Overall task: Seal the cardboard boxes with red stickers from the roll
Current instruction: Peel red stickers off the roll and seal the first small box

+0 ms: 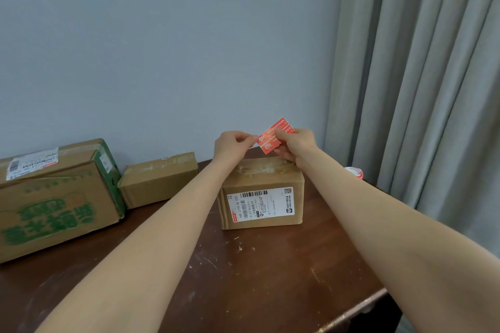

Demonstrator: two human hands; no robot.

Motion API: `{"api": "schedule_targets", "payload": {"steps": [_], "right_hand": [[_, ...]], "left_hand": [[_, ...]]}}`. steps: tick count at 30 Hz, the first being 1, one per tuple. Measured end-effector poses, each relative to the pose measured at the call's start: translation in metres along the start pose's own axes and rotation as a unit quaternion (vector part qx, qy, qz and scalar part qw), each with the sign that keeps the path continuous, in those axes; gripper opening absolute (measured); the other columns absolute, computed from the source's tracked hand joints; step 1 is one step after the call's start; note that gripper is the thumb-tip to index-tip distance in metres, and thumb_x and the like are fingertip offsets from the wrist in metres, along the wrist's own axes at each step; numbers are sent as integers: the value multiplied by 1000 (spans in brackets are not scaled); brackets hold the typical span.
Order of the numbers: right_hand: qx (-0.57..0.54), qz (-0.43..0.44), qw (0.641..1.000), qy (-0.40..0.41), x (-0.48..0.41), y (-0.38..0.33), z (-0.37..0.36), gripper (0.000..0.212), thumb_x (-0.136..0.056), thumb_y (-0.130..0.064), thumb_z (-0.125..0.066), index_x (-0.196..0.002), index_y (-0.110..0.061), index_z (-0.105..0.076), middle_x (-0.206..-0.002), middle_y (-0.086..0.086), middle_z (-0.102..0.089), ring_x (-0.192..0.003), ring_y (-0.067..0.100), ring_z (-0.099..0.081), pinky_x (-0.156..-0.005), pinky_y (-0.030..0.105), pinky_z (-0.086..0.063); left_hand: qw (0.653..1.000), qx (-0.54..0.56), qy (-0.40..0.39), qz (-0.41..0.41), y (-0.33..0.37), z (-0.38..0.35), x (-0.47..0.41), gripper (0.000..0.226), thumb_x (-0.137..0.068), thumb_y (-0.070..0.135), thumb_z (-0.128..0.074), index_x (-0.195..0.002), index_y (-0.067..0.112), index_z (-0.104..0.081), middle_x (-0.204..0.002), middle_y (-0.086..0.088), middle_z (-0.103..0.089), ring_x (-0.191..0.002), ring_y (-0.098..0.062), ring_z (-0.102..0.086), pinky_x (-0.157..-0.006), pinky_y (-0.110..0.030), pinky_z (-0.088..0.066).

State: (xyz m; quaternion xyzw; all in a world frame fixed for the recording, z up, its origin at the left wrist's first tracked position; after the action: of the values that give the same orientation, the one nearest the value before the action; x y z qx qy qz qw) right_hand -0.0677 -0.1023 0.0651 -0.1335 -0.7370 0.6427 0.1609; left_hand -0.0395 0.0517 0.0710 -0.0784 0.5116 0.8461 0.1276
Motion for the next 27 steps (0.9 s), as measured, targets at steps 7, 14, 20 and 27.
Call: {"api": "schedule_targets", "payload": {"steps": [7,14,20,27], "right_hand": [[-60,-16,998,-11,9,-3,1,12,-91,-17,-66,-88,-6,-63,-76,6,-66,-55,11,-64,-48,20,-54],[284,179,936,106,24,-19,6,22,-87,-36,-66,-105,-23,-64,-102,-5,-63,-84,14,-56,-59,25,-37],[341,209,916,30,23,-14,-7,9,-85,-33,-65,-87,-28,-73,-90,-7,-72,-88,15,-65,-77,34,-54],[330,215,919,23,22,-9,-2,6,-83,-28,-68,-89,-28,-71,-89,-7,-70,-86,12,-64,-77,33,-54]], "left_hand": [[975,166,-103,104,6,-10,2,6,-81,9,-73,-85,9,-68,-78,-8,-66,-67,-16,-59,-55,-23,-44],[991,105,-62,64,14,-3,1,13,-84,10,-72,-95,2,-70,-70,-3,-62,-59,-11,-54,-59,-20,-49],[993,82,-79,42,16,-3,4,8,-83,9,-71,-75,12,-70,-68,-5,-60,-62,-16,-53,-68,-28,-50],[993,73,-90,34,21,-1,8,5,-84,7,-70,-88,7,-72,-80,-9,-63,-66,-13,-55,-64,-24,-50]]}}
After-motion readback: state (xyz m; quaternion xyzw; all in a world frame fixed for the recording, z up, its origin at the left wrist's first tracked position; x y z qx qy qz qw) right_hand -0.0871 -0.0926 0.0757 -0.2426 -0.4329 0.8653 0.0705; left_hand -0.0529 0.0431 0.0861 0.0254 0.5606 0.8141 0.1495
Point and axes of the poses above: each hand's wrist, its own x-axis away from the middle knuckle, its own z-axis out of the back of the hand, y = z × x, the point moved 1 cm from there along -x, towards the middle knuckle
